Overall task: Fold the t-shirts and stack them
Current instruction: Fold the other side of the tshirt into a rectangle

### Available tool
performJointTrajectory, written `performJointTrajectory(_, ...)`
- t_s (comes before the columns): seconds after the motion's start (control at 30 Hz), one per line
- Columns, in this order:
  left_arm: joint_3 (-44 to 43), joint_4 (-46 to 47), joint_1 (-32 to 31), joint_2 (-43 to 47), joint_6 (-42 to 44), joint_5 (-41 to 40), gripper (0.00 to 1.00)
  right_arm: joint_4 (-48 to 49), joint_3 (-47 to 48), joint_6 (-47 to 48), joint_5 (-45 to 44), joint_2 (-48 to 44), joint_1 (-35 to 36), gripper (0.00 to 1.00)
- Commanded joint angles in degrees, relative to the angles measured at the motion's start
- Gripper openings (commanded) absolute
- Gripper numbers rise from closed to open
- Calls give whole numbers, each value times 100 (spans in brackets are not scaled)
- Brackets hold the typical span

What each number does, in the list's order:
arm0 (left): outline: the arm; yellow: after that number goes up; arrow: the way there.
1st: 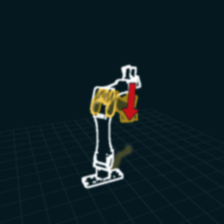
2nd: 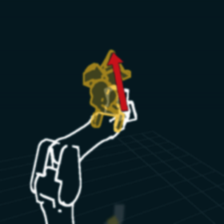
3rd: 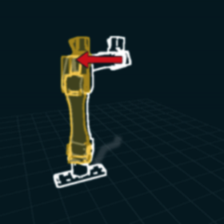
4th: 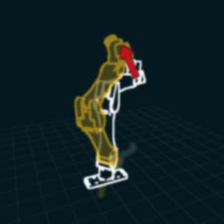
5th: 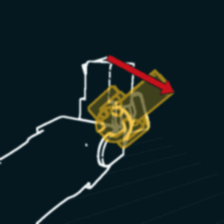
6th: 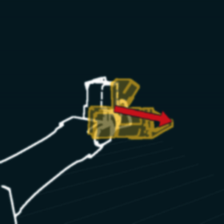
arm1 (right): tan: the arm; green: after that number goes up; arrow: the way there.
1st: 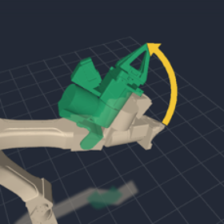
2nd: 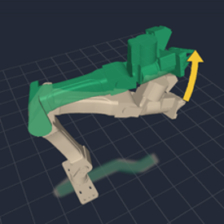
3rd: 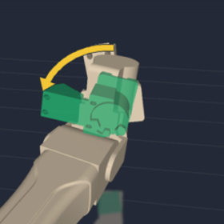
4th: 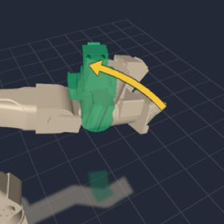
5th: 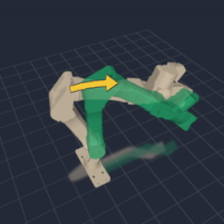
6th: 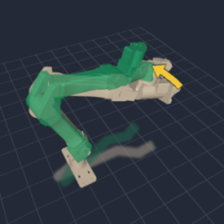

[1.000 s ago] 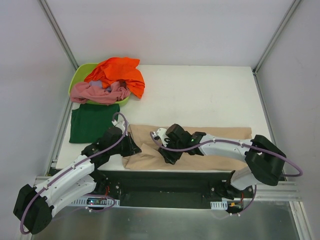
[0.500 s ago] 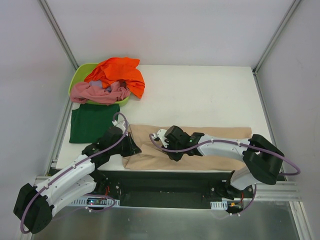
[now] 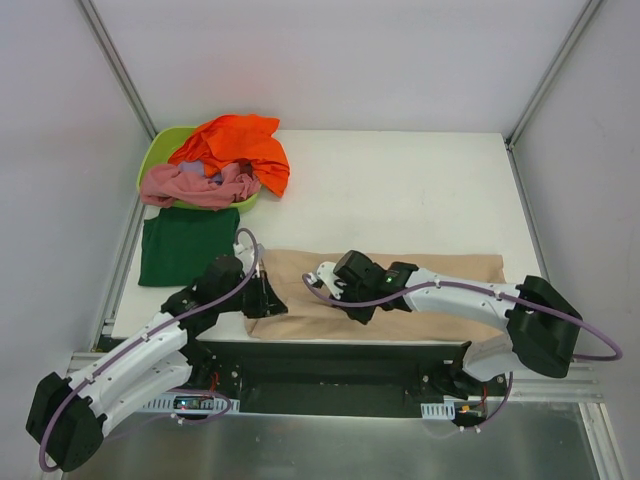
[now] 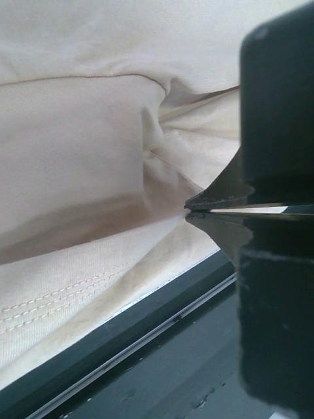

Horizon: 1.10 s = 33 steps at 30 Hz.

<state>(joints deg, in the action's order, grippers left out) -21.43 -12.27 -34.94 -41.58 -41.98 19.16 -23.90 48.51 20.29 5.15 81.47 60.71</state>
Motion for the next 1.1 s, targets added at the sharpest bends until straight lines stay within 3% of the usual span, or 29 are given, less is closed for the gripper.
performJointTrajectory(0.0, 227, 58, -48, 63, 365, 562, 0, -572, 220, 501, -163, -123, 29, 3)
performJointTrajectory(0.23, 402, 67, -57, 1, 269, 940, 3, -747, 378, 730, -198, -44, 29, 8)
performJointTrajectory(0.33, 604, 76, -57, 106, 67, 1089, 9, -923, 369, 792, -321, -52, 29, 12)
performJointTrajectory(0.43, 745, 85, -83, 352, -73, 1300, 25, -1151, 378, 836, -269, -122, 29, 20)
performJointTrajectory(0.53, 798, 85, -83, 694, -170, 1512, 43, -1284, 308, 748, -172, -359, 46, 47)
performJointTrajectory(0.57, 807, 85, -83, 835, -179, 1434, 50, -1275, 265, 696, -276, -464, 38, 61)
performJointTrajectory(0.6, 816, 93, -83, 967, -205, 1337, 60, -1223, 229, 634, -451, -553, 38, 70)
performJointTrajectory(0.63, 799, 85, -83, 1046, -240, 1258, 78, -1161, 185, 608, -671, -658, 38, 75)
performJointTrajectory(0.7, 685, 85, -83, 1143, -250, 1082, 99, -977, 133, 564, -734, -965, 38, 82)
performJointTrajectory(0.83, 430, 76, -83, 1074, -320, 661, 99, -241, -34, 266, -576, -1624, 38, 100)
performJointTrajectory(0.9, 315, 76, -75, 968, -372, 222, 99, 138, -131, 151, -426, -1888, 38, 96)
performJointTrajectory(1.07, -45, 85, -83, 275, -426, -158, 99, 693, -456, -954, -2303, -2460, -50, 96)
